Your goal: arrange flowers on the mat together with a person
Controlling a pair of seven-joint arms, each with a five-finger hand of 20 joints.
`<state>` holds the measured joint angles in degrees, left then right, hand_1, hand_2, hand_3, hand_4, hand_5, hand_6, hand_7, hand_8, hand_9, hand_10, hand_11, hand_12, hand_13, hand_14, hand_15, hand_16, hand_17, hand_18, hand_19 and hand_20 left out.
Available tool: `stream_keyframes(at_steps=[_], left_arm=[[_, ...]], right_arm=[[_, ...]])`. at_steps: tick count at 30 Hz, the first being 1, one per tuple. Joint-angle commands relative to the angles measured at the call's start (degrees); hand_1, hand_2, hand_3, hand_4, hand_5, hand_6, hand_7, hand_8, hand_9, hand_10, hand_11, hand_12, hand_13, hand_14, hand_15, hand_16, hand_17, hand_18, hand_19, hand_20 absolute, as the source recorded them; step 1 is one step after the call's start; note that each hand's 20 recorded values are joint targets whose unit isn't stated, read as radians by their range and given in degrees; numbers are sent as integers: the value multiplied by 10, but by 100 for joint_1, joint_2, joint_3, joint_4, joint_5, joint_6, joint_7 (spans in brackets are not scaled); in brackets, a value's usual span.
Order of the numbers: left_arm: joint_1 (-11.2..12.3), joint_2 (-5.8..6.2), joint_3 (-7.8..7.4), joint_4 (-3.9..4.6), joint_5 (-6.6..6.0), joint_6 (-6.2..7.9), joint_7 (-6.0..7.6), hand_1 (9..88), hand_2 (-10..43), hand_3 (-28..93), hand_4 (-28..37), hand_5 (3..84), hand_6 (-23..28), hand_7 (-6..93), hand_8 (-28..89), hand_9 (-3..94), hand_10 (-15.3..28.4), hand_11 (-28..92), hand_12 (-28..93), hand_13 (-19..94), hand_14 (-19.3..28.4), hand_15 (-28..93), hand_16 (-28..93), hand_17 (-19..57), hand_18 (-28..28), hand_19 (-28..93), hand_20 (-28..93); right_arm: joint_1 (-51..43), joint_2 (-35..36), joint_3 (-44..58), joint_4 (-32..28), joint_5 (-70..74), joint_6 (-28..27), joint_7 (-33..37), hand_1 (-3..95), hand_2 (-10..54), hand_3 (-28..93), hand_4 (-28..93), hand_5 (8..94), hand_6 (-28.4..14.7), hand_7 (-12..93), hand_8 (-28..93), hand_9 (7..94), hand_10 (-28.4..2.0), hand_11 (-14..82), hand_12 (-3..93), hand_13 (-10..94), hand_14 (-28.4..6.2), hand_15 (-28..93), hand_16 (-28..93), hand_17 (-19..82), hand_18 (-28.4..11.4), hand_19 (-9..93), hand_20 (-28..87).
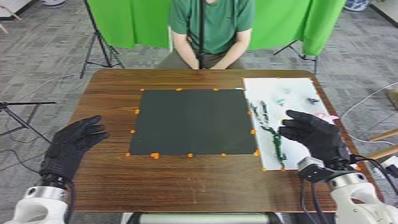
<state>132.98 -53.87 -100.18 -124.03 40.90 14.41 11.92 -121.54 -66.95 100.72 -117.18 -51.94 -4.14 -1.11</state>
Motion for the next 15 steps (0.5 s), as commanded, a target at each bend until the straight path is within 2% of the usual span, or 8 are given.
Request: stream_keyframes(at_steps=[1, 2, 7, 10, 12, 14, 15], left_arm=[[147, 24, -94, -45, -32, 13, 35, 309, 77, 696, -207, 483, 61, 225, -86, 434, 167, 345, 183, 398, 192, 494, -7, 0, 240, 597, 57], [145, 28, -81, -53, -47, 73, 61, 309, 76, 696, -207, 483, 61, 225, -87, 434, 166, 344, 182, 399, 192, 494, -7, 0, 240, 597, 57], [144, 40, -97, -53, -54, 41, 74, 309, 77, 695, -206, 483, 61, 226, -87, 434, 167, 345, 182, 399, 192, 494, -7, 0, 240, 597, 57], [211, 17, -102, -73, -59, 80, 76, 310, 77, 695, -206, 483, 60, 226, -87, 434, 167, 345, 182, 399, 192, 493, -7, 0, 240, 596, 57], [113, 17, -39, -34, -60, 46, 73, 310, 77, 694, -206, 483, 60, 227, -87, 434, 166, 345, 182, 399, 192, 493, -7, 0, 240, 596, 57], [7, 49, -17, -3, -9, -30, 39, 310, 77, 694, -207, 483, 61, 226, -87, 434, 166, 345, 183, 399, 192, 494, -7, 0, 240, 596, 57], [26, 58, -32, -20, 10, -30, 20, 310, 76, 694, -207, 483, 61, 226, -88, 434, 166, 345, 182, 399, 192, 494, -7, 0, 240, 596, 57]], right_arm=[[-143, 97, 115, -142, -21, 27, -115, 160, 108, 875, -219, 532, -43, 225, -101, 551, -161, 173, 222, 474, -148, 332, 214, 168, -212, 513, 244], [-136, 115, 125, -145, -1, 26, -134, 160, 108, 875, -219, 532, -43, 224, -101, 550, -161, 171, 222, 474, -148, 329, 213, 168, -212, 513, 243], [-117, 91, 91, -133, 21, 55, -158, 160, 107, 877, -219, 531, -43, 221, -100, 550, -161, 167, 222, 474, -148, 323, 215, 168, -212, 511, 241], [-140, 59, 125, -140, -27, -68, -126, 161, 107, 877, -219, 530, -43, 219, -100, 544, -163, 157, 218, 472, -149, 317, 215, 168, -213, 511, 240], [-172, 112, 140, -163, -2, 79, -186, 161, 106, 877, -220, 529, -43, 219, -99, 544, -162, 154, 218, 472, -149, 314, 215, 167, -213, 510, 240], [-154, 117, 139, -163, 48, 166, -236, 161, 106, 877, -220, 529, -43, 219, -98, 547, -162, 158, 221, 472, -148, 314, 217, 166, -213, 511, 240], [-137, 101, 151, -154, 36, 120, -222, 161, 106, 878, -220, 530, -42, 221, -98, 548, -161, 161, 223, 473, -147, 317, 219, 166, -213, 511, 240]])
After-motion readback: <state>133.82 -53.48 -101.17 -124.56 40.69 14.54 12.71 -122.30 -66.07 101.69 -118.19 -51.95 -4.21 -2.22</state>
